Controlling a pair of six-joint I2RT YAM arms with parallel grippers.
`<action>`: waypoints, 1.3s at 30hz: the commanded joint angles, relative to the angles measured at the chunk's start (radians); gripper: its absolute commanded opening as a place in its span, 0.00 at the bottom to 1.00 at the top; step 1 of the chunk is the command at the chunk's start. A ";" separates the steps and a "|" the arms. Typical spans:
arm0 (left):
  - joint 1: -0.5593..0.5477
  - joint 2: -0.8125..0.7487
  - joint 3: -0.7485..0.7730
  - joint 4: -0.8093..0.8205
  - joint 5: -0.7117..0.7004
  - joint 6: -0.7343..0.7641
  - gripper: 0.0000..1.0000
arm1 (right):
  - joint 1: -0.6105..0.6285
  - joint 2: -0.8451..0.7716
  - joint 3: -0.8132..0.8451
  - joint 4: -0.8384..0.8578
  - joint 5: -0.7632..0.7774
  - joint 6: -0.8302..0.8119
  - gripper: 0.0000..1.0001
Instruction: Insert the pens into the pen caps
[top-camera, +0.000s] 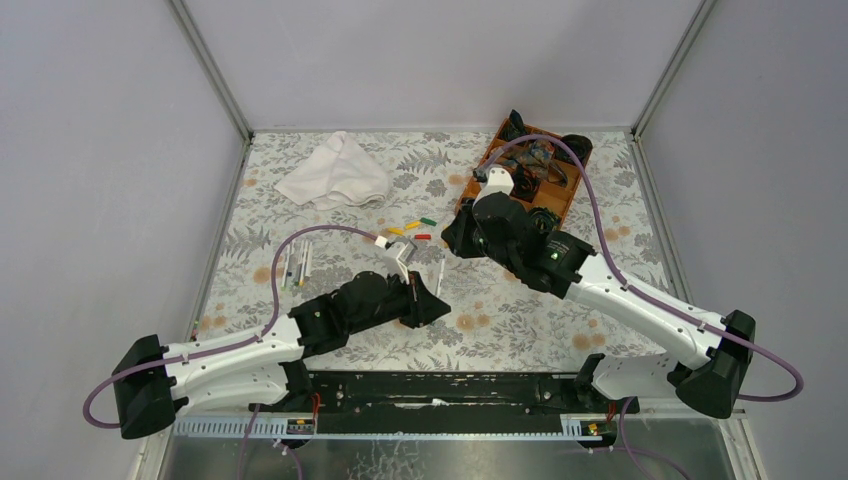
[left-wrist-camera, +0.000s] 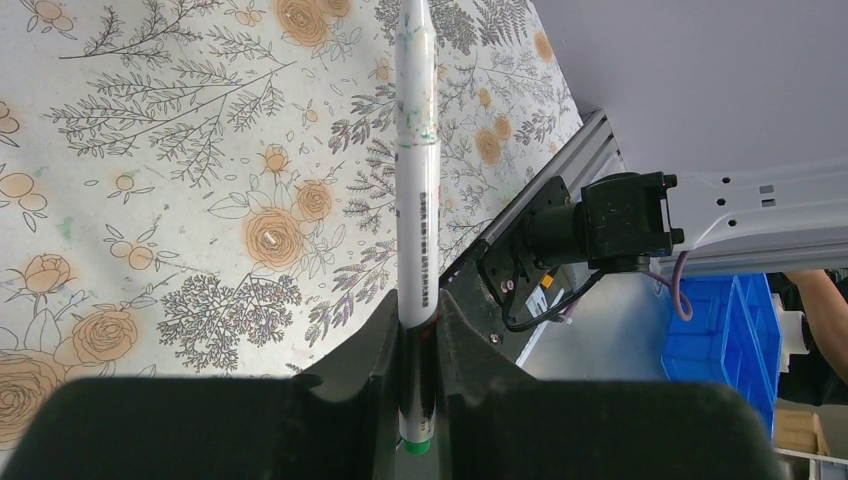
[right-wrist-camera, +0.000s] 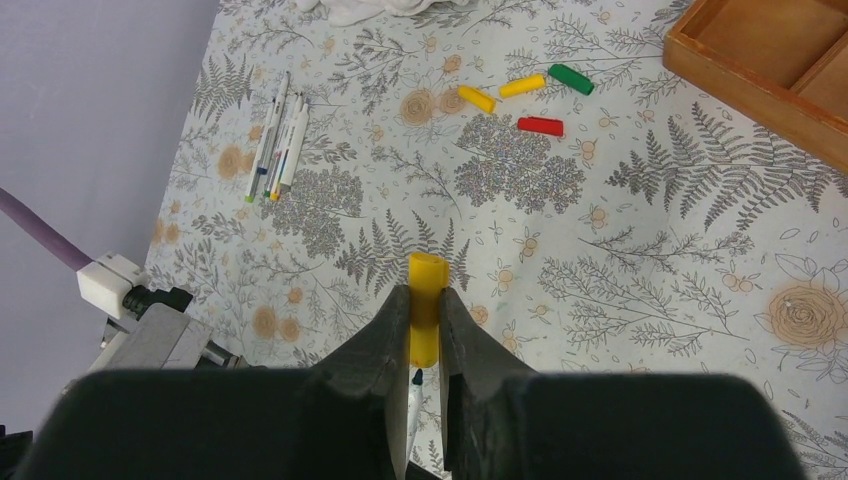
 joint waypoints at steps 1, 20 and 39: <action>-0.011 -0.012 0.018 0.072 -0.032 -0.007 0.00 | 0.000 -0.017 0.012 0.038 -0.005 -0.001 0.00; -0.031 -0.020 0.029 0.071 -0.063 -0.008 0.00 | 0.001 -0.020 -0.004 0.034 -0.045 -0.014 0.00; -0.036 -0.014 0.030 0.074 -0.080 -0.016 0.00 | 0.001 -0.039 -0.025 0.044 -0.077 -0.010 0.00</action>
